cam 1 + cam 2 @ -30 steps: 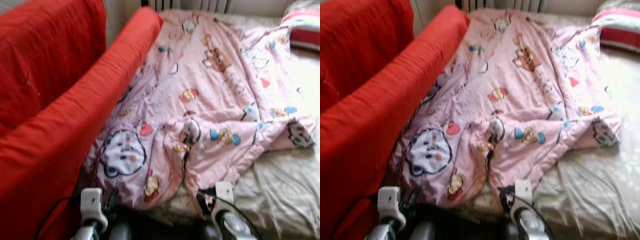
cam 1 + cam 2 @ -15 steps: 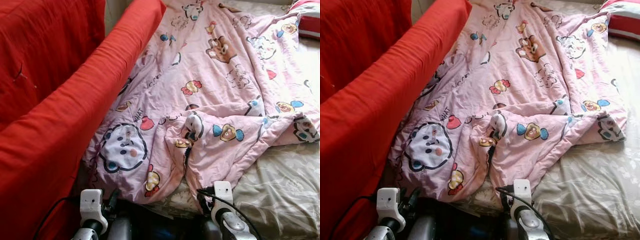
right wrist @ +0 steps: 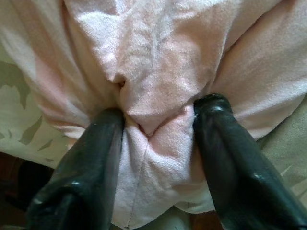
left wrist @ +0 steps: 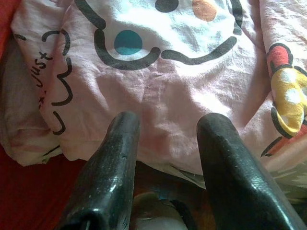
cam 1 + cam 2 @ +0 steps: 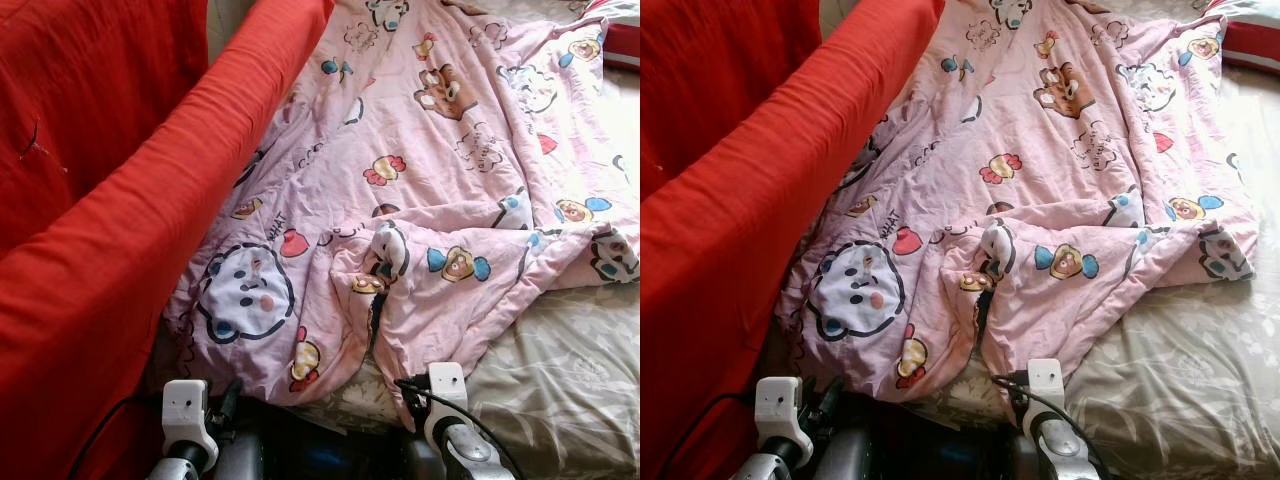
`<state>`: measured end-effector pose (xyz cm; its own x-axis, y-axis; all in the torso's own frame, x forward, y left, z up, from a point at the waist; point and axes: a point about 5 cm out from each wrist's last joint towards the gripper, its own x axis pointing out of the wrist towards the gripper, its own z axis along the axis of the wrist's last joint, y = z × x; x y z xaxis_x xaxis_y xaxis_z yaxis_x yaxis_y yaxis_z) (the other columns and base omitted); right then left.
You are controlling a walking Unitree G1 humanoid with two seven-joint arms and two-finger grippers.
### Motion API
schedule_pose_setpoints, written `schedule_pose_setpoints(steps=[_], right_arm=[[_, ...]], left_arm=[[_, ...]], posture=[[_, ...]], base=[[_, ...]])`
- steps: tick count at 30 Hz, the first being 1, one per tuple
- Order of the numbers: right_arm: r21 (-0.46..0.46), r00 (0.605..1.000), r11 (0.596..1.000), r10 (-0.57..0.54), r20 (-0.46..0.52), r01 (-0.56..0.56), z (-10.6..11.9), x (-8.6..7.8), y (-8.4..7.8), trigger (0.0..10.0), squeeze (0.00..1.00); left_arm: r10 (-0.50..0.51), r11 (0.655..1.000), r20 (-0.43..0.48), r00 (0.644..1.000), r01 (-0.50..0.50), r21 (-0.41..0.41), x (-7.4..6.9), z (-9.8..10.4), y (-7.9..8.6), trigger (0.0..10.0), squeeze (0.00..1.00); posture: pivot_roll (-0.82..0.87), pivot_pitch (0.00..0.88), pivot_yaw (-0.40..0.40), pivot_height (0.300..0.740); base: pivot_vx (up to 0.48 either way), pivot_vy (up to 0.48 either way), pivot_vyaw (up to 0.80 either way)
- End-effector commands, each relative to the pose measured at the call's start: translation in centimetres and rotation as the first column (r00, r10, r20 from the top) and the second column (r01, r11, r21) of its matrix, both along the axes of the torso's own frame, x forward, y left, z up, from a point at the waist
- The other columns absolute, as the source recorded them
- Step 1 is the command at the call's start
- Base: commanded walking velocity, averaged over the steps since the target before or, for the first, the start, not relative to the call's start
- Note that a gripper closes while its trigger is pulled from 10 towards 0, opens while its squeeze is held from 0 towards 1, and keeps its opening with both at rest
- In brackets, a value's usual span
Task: Clean up the room
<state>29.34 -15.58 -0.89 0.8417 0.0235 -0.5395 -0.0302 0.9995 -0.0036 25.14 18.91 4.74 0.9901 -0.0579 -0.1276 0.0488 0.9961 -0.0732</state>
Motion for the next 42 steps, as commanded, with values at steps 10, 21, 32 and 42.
schedule_pose_setpoints(steps=[10,21,32,42], right_arm=[[-0.001,0.99,0.999,-0.039,-0.137,0.039,-2.5,-2.7,-0.5,0.0,0.0],[0.015,0.995,0.998,-0.065,-0.078,0.067,-1.3,-1.2,-0.8,0.0,0.0],[0.064,0.989,0.991,-0.126,0.076,0.121,1.0,0.7,-1.7,0.0,0.0],[0.099,0.922,0.987,-0.154,0.356,0.127,3.9,1.0,-3.2,0.0,0.0]], left_arm=[[0.015,1.0,-0.044,0.999,-0.016,-0.02,-0.2,-0.7,0.1,10.0,0.0],[0.011,1.0,-0.036,0.999,-0.012,-0.022,0.8,-0.5,0.0,10.0,0.0],[-0.004,1.0,-0.034,0.999,0.003,-0.024,2.5,-0.7,-0.4,10.0,0.0],[-0.001,1.0,-0.033,0.999,0.0,-0.021,3.0,-1.2,-0.3,10.0,0.0]], posture=[[0.1,0.397,0.011,0.628],[0.09,0.344,0.015,0.628],[0.04,0.222,0.015,0.628],[0.0,0.149,0.015,0.628]], base=[[0.0,0.0,0.0],[0.0,0.0,0.0],[0.0,0.0,0.0],[0.0,0.0,0.0]])
